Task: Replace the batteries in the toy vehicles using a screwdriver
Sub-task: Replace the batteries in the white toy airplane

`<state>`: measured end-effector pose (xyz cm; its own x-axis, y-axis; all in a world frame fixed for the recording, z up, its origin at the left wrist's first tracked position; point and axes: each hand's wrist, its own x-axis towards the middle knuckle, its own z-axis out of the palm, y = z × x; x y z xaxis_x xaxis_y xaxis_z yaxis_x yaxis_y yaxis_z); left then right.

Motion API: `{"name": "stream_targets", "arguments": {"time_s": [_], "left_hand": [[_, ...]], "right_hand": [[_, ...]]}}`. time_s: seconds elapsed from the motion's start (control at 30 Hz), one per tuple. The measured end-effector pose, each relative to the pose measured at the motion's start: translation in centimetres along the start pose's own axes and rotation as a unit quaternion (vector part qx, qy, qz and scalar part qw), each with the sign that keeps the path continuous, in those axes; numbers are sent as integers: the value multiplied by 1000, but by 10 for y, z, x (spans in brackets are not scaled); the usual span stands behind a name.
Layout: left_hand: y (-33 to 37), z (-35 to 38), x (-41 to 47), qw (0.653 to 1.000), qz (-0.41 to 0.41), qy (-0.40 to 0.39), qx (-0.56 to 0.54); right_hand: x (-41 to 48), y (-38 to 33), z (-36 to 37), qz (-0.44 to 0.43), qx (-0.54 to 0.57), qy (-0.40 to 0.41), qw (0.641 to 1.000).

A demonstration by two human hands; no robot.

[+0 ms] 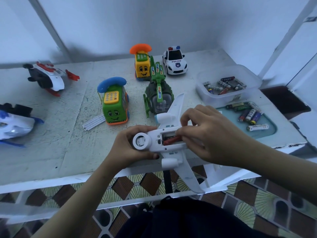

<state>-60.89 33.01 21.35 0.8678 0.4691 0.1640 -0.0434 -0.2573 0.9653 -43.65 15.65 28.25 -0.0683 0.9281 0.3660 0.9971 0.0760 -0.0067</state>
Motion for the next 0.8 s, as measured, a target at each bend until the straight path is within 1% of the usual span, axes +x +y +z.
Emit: {"name": "stream_targets", "arguments": {"time_s": [0.13,0.23,0.33,0.4,0.53,0.7,0.8], "left_hand": [[1,0,0,1000,1,1,-1],[0,0,0,1000,4,1,1],[0,0,0,1000,8,3,3],[-1,-1,0,1000,12,5,4],[-2,0,-1,1000,18,7,12],[-3,0,0,1000,21,8,15],[-3,0,0,1000,22,9,14]], "right_hand": [[9,-3,3,-34,-32,-8,999],[22,-6,5,-74,-75,-42,994],[32,-8,5,-87,-100,-74,988],[35,-8,4,-92,-100,-90,987],[38,-7,-1,-93,-60,-83,990],[39,-10,0,-105,-78,-98,987],[39,-10,2,-99,-62,-96,988]]}}
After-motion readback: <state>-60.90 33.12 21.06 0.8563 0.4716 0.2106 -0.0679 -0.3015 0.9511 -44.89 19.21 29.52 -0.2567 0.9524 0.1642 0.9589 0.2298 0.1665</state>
